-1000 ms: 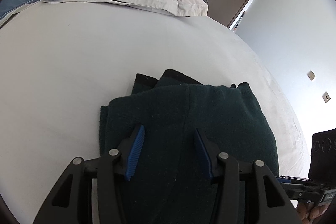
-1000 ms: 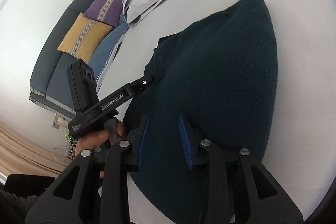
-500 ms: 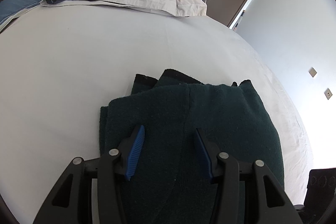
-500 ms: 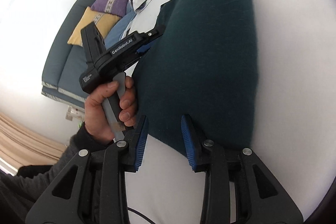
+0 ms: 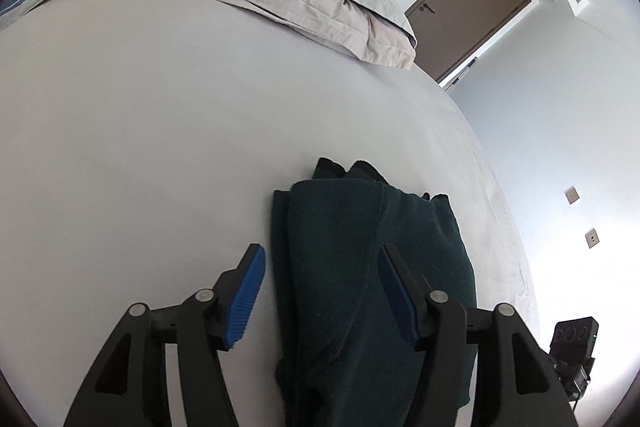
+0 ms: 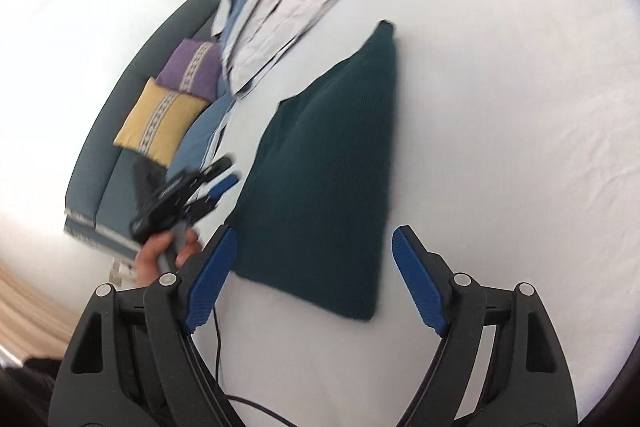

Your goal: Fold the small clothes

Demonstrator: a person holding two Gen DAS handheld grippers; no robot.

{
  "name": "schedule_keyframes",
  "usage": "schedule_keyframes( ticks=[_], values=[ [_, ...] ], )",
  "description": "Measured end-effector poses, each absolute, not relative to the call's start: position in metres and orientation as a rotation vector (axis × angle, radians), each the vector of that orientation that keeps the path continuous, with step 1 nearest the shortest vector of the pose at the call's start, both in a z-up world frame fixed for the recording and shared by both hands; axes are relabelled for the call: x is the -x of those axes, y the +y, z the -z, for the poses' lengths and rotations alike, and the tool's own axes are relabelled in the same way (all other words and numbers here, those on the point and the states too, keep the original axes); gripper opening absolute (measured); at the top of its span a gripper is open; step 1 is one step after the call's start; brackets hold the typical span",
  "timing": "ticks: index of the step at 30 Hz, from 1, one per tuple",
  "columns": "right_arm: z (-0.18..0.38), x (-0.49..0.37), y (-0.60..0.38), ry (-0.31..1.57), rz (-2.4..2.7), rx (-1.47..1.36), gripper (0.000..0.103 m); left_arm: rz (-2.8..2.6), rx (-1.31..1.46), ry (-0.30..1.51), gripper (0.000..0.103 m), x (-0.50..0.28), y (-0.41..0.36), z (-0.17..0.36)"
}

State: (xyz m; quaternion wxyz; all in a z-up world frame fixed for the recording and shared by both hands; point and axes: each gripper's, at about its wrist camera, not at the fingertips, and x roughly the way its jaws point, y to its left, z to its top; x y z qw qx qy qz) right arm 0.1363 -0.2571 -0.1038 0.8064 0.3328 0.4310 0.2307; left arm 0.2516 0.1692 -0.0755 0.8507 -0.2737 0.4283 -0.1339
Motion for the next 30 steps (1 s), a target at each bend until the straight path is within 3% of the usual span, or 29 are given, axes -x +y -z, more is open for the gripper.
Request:
schedule_keyframes(
  ticks=[8, 17, 21, 30],
  values=[
    [0.141, -0.192, -0.261, 1.021, -0.464, -0.803, 0.080, 0.356, 0.629, 1.091, 0.067, -0.255, 0.174, 0.113],
    [0.160, -0.216, -0.260, 1.077, -0.506, -0.843, 0.075, 0.433, 0.759, 1.169, 0.067, -0.272, 0.181, 0.134],
    [0.165, -0.220, -0.259, 1.095, -0.526, -0.881, 0.066, 0.477, 0.855, 1.203, 0.067, -0.280, 0.187, 0.144],
    [0.171, -0.227, -0.255, 1.117, -0.529, -0.911, 0.066, 0.529, 0.916, 1.262, 0.067, -0.300, 0.167, 0.149]
  ],
)
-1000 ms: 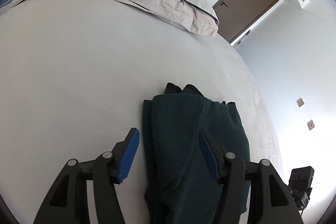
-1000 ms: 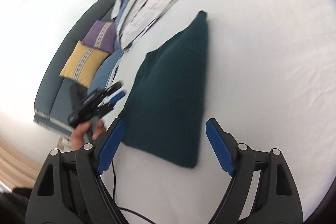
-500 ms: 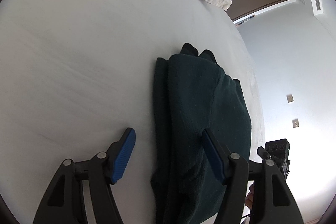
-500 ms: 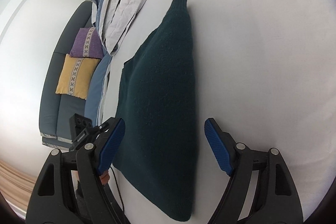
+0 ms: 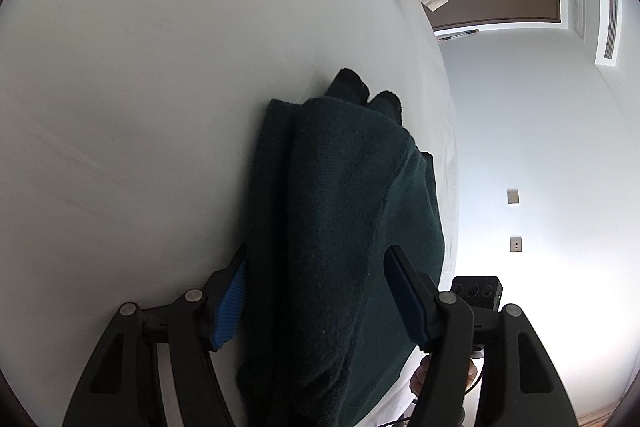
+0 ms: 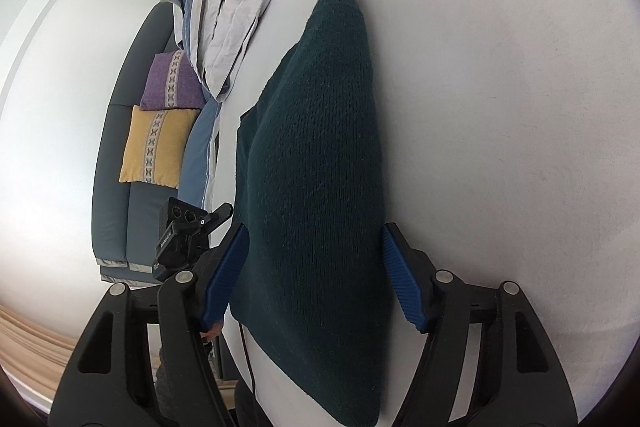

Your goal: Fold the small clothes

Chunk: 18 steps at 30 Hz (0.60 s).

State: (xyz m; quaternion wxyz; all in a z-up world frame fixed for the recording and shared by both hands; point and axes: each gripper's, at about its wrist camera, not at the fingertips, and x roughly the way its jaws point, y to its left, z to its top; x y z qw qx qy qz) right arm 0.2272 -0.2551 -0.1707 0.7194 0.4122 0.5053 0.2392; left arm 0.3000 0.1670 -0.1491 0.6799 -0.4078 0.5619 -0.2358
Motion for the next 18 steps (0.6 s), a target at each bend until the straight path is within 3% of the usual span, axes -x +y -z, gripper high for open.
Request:
schedule_keyframes(
  ticks=[1, 3, 6, 10, 18],
  values=[
    [0.169, -0.228, -0.253, 1.124, -0.526, -0.898, 0.066, 0.525, 0.912, 1.261, 0.065, -0.300, 0.166, 0.149],
    [0.169, -0.228, -0.251, 1.140, -0.515, -0.869, 0.064, 0.515, 0.900, 1.269, 0.042, -0.298, 0.165, 0.151],
    [0.170, -0.232, -0.246, 1.156, -0.490, -0.847, 0.054, 0.510, 0.906, 1.260, 0.030, -0.292, 0.166, 0.155],
    [0.162, -0.228, -0.240, 1.151, -0.453, -0.796, 0.043, 0.475, 0.837, 1.248, 0.026, -0.285, 0.160, 0.144],
    [0.111, -0.206, -0.227, 1.072, -0.422, -0.669, 0.035, 0.478, 0.744, 1.185, 0.023, -0.264, 0.137, 0.089]
  ],
)
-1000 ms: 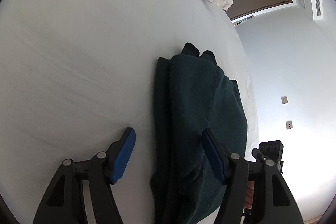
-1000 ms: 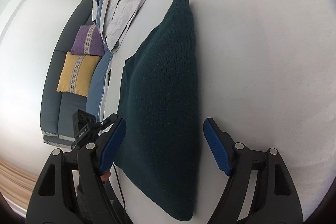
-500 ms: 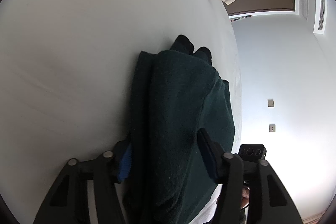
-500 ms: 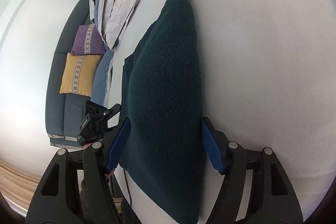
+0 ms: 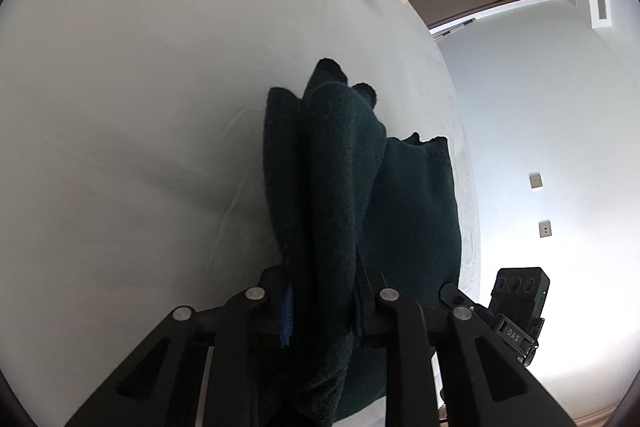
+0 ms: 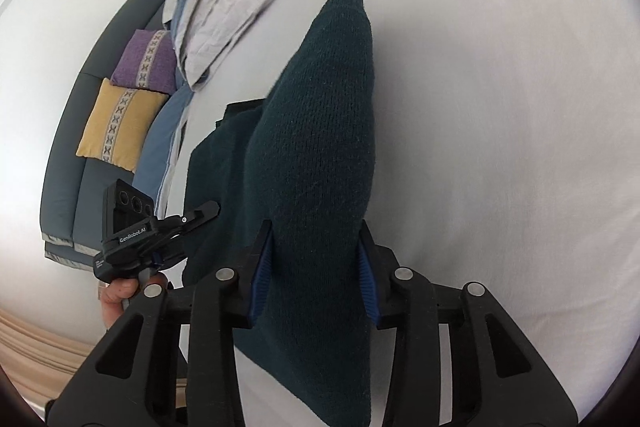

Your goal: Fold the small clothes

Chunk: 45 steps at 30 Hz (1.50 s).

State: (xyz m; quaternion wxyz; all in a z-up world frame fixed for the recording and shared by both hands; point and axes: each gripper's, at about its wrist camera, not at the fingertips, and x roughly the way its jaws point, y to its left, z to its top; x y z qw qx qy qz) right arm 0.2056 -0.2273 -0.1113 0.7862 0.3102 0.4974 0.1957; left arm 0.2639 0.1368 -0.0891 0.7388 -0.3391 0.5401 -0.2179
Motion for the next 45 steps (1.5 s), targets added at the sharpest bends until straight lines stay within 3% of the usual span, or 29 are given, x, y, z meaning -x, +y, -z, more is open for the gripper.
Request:
schedule_keyframes(
  ticks=[13, 21, 27, 32, 40, 45],
  values=[
    [0.038, -0.058, -0.272, 0.956, -0.424, -0.683, 0.034, 0.610, 0.615, 1.149, 0.023, -0.157, 0.069, 0.023],
    [0.067, 0.043, -0.319, 0.959, -0.368, -0.772, 0.034, 0.652, 0.571, 1.197, 0.023, -0.098, 0.026, 0.042],
    [0.110, 0.075, -0.335, 0.987, -0.313, -0.803, 0.034, 0.583, 0.564, 1.256, 0.025, -0.087, 0.024, 0.097],
    [0.152, 0.083, -0.353, 0.955, -0.344, -0.920, 0.037, 0.587, 0.740, 1.261, 0.031, -0.085, 0.046, 0.133],
    [0.140, 0.096, -0.350, 0.920, -0.295, -0.852, 0.044, 0.564, 0.648, 1.232, 0.034, -0.083, 0.040, 0.119],
    [0.097, 0.110, -0.351, 0.864, -0.271, -0.804, 0.044, 0.497, 0.548, 1.159, 0.033, -0.068, 0.048, 0.092]
  ],
)
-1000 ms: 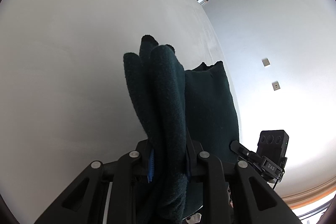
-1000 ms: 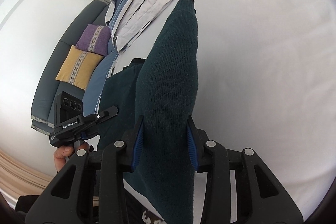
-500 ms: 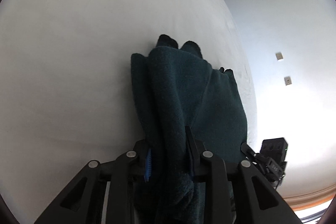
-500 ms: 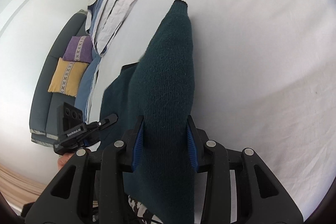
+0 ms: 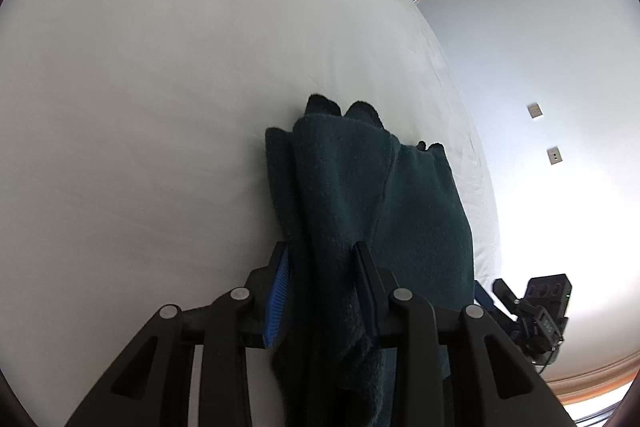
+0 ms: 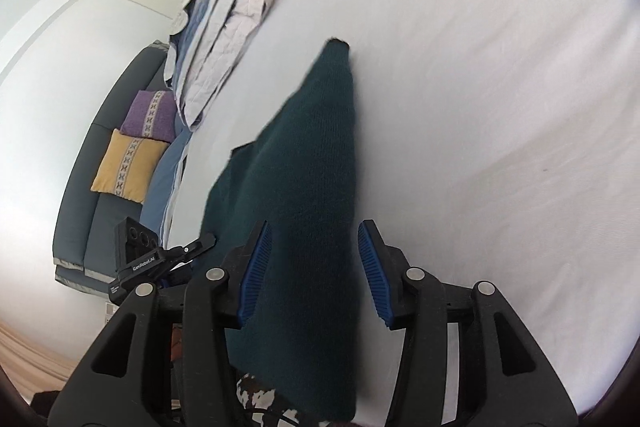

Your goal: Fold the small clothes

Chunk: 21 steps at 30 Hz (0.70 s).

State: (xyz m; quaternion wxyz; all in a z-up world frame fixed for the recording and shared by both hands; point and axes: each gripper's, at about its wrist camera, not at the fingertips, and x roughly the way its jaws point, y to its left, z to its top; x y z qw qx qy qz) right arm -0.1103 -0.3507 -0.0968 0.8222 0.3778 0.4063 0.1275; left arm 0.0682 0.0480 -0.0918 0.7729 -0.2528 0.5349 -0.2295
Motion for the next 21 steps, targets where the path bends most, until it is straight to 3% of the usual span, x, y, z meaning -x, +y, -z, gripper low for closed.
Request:
schedule_keyframes(
  ticks=[4, 7, 13, 14, 21],
  values=[
    [0.063, 0.130, -0.334, 0.820, -0.404, -0.774, 0.044, 0.506, 0.453, 1.032, 0.033, -0.045, 0.037, 0.048],
    [0.058, 0.133, -0.314, 0.840, -0.515, -0.771, 0.044, 0.583, 0.407, 0.971, 0.041, -0.028, 0.015, 0.030],
    [0.107, 0.133, -0.302, 0.976, -0.514, -0.799, 0.043, 0.621, 0.362, 1.075, 0.043, -0.020, -0.012, 0.080],
    [0.116, 0.135, -0.303, 0.985, -0.512, -0.810, 0.043, 0.615, 0.366, 1.082, 0.039, -0.020, -0.012, 0.088],
    [0.118, 0.160, -0.316, 0.945, -0.506, -0.848, 0.043, 0.613, 0.348, 1.041, 0.040, -0.012, -0.005, 0.082]
  ],
)
